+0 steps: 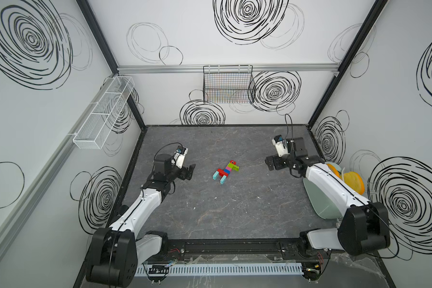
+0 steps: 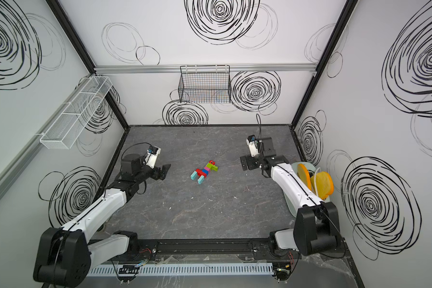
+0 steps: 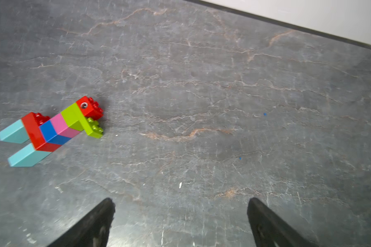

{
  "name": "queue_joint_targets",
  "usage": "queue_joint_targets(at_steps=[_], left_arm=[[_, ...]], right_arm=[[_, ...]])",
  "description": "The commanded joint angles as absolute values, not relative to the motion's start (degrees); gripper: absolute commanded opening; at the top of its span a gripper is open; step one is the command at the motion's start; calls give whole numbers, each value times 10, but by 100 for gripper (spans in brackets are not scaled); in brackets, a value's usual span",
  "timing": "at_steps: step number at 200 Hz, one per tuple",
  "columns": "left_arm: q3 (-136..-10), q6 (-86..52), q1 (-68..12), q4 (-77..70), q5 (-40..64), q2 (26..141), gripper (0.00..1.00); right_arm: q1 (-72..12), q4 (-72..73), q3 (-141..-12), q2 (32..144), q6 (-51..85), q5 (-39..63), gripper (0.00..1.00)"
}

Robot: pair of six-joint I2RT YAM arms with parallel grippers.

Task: Assemble a giraffe with lego
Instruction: Reset both arms

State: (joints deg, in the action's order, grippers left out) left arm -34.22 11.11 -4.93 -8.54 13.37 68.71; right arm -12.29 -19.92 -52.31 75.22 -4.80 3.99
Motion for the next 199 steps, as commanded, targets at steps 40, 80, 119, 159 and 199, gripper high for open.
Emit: queue_joint_targets(at_steps=[40, 80, 119, 159, 199], left_arm=[[-204, 85, -34, -491, 100, 777, 98], [-169, 21, -19, -616, 66, 811, 98], [-119, -1, -22, -740, -1, 844, 98], [-128, -3, -19, -708, 3, 837, 98], [-128, -3, -18, -710, 4, 838, 98]], right_arm=[[-98, 198, -236, 659, -62, -44, 99], [-48, 396, -135, 670, -44, -32, 99], [-17, 512, -119, 706, -47, 17, 99], [-13, 574, -127, 748, -57, 38, 99], [-10, 618, -131, 782, -37, 44, 99]])
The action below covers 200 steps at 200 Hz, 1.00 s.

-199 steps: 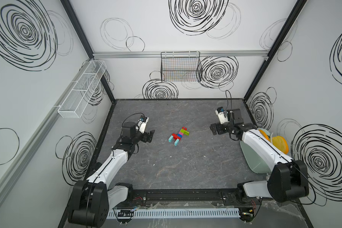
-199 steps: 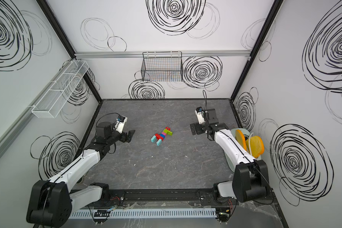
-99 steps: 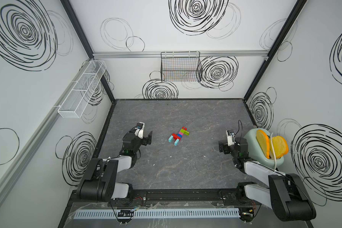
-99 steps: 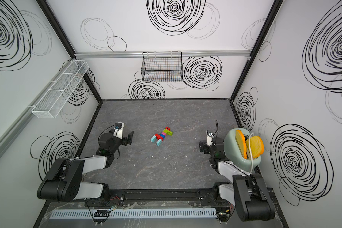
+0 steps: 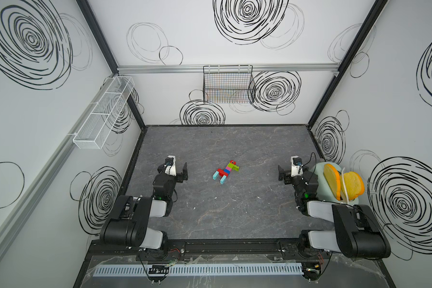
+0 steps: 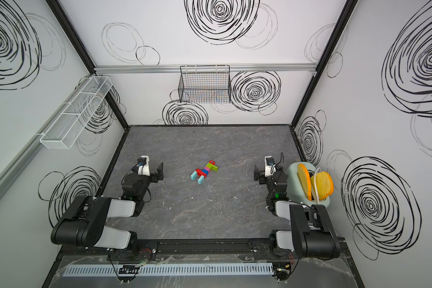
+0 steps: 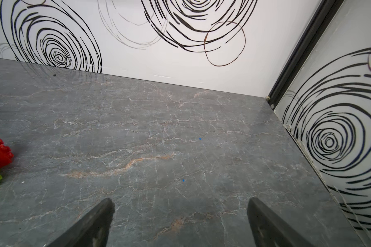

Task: Assemble a giraffe with lego
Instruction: Reset both arms

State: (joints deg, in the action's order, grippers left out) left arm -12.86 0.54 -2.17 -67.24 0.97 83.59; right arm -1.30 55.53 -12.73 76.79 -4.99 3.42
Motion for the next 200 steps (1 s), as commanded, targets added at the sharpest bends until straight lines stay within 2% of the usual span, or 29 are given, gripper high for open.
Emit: queue_joint_targets(at_steps=[1, 42, 56, 65, 74, 200], left_arm=[[-128, -3, -18, -710, 4, 838, 98], [-128, -3, -18, -711, 3, 837, 98], [-127, -3, -17, -712, 4, 837, 98], [-127, -3, -18, -712, 4, 837, 98], [-127, -3, -18, -712, 4, 837, 98], [-124, -2, -20, -716, 0, 834, 98]], right_arm=[[-10, 618, -131, 783, -37, 43, 99], [4, 741, -111, 871, -13, 40, 99], [11, 665, -137, 857, -5, 35, 99], [12, 703, -128, 869, -3, 37, 99], [12, 672, -135, 859, -4, 37, 99], [12, 682, -133, 862, -4, 39, 99]])
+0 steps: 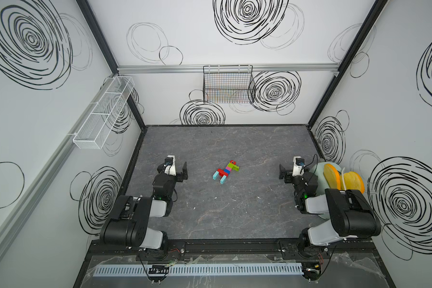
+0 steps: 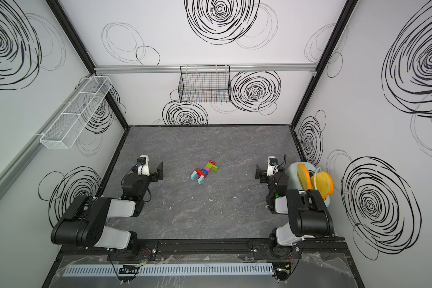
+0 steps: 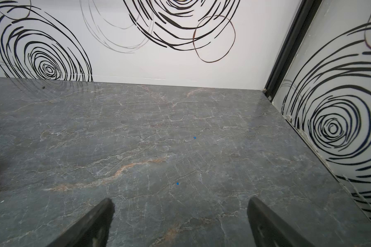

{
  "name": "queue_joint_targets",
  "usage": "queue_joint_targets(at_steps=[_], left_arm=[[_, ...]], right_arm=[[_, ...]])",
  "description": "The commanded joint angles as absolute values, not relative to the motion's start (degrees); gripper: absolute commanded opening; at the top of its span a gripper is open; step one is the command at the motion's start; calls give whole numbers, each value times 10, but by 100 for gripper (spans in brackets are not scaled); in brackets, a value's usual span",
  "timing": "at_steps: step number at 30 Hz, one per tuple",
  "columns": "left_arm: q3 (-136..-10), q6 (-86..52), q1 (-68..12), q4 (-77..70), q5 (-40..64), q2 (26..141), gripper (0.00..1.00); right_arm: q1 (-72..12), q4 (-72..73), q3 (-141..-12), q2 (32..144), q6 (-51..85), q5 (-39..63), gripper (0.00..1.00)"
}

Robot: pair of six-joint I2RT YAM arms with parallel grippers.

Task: Assemble a giraffe with lego
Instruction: Reset both arms

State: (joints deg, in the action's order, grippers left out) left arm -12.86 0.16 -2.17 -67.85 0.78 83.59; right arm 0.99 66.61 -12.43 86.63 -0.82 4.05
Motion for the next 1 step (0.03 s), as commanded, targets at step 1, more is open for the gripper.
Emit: queue_joint_targets(at_steps=[1], left_arm=[[-123, -2, -20, -717, 0, 834, 98]], right_arm=[[12, 683, -133, 862, -4, 39, 99]])
